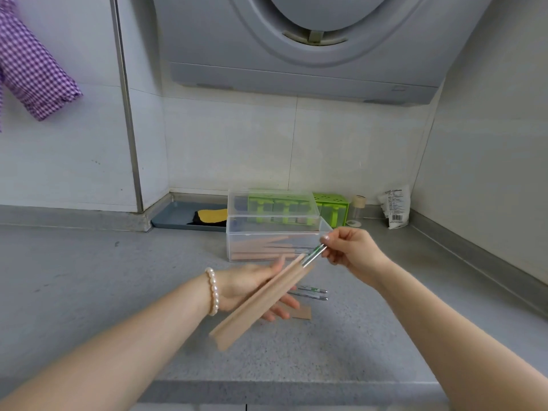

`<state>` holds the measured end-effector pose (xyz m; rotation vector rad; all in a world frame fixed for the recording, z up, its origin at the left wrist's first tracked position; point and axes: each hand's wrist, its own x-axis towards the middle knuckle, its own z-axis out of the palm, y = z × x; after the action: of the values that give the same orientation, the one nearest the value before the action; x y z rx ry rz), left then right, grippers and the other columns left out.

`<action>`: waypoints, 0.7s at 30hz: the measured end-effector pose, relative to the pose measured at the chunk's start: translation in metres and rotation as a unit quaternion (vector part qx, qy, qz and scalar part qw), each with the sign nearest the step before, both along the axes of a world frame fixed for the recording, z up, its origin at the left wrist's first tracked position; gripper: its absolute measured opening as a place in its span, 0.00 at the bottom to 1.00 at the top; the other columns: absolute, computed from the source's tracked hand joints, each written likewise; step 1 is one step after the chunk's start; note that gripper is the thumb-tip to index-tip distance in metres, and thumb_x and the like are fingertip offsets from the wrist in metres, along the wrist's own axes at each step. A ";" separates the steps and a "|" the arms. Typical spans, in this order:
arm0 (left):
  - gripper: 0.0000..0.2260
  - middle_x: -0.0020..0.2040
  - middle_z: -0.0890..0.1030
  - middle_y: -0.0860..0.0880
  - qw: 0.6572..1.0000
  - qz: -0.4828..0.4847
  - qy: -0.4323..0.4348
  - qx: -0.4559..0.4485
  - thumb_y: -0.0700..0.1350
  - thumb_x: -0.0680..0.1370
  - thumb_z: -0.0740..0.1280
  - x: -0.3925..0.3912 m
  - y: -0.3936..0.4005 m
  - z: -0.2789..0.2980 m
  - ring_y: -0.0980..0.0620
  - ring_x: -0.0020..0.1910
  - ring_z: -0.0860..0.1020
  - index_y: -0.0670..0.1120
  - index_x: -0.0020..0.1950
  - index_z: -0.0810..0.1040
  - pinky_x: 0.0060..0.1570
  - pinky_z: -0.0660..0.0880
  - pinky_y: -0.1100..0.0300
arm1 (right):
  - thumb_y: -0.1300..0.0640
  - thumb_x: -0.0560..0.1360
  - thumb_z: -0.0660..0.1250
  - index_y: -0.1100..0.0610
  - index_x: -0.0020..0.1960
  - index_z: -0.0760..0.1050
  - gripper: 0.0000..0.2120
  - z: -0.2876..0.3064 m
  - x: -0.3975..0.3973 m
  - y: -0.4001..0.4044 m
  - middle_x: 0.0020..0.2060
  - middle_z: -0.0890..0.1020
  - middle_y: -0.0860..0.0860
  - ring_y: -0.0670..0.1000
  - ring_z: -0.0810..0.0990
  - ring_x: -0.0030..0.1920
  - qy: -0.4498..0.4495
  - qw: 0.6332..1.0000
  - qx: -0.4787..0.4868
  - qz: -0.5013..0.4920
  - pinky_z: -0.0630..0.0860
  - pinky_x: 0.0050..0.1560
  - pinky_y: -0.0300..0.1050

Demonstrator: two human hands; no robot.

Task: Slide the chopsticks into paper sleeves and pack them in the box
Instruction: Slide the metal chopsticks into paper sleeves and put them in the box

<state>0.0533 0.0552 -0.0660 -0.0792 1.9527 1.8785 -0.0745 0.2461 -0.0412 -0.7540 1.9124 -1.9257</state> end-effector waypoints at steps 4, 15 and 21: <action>0.28 0.49 0.82 0.40 0.987 0.155 0.007 0.046 0.63 0.76 0.52 -0.006 -0.023 -0.008 0.46 0.43 0.81 0.41 0.57 0.75 0.45 0.77 0.54 | 0.64 0.75 0.64 0.62 0.37 0.74 0.08 0.021 -0.041 0.022 0.23 0.78 0.52 0.45 0.73 0.23 -0.044 0.986 -0.108 -0.123 0.72 0.26 0.35; 0.02 0.34 0.79 0.50 0.968 0.112 0.077 -0.209 0.43 0.77 0.66 -0.015 -0.014 -0.029 0.59 0.27 0.75 0.45 0.45 0.76 0.29 0.70 0.68 | 0.59 0.72 0.70 0.57 0.31 0.74 0.12 0.003 -0.110 -0.043 0.24 0.78 0.52 0.45 0.75 0.23 -0.034 0.926 -0.030 -0.375 0.79 0.42 0.46; 0.02 0.32 0.78 0.51 0.958 0.090 0.085 -0.258 0.41 0.76 0.66 -0.014 -0.017 -0.032 0.61 0.25 0.73 0.46 0.43 0.76 0.27 0.69 0.68 | 0.54 0.75 0.68 0.60 0.33 0.75 0.15 -0.008 -0.113 -0.085 0.26 0.77 0.53 0.49 0.75 0.26 0.010 0.936 0.136 -0.325 0.75 0.34 0.45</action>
<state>0.0395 0.0380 -0.0984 -0.2648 2.5902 1.4642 -0.1879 0.1608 -0.0490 -0.0463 2.5974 -1.9003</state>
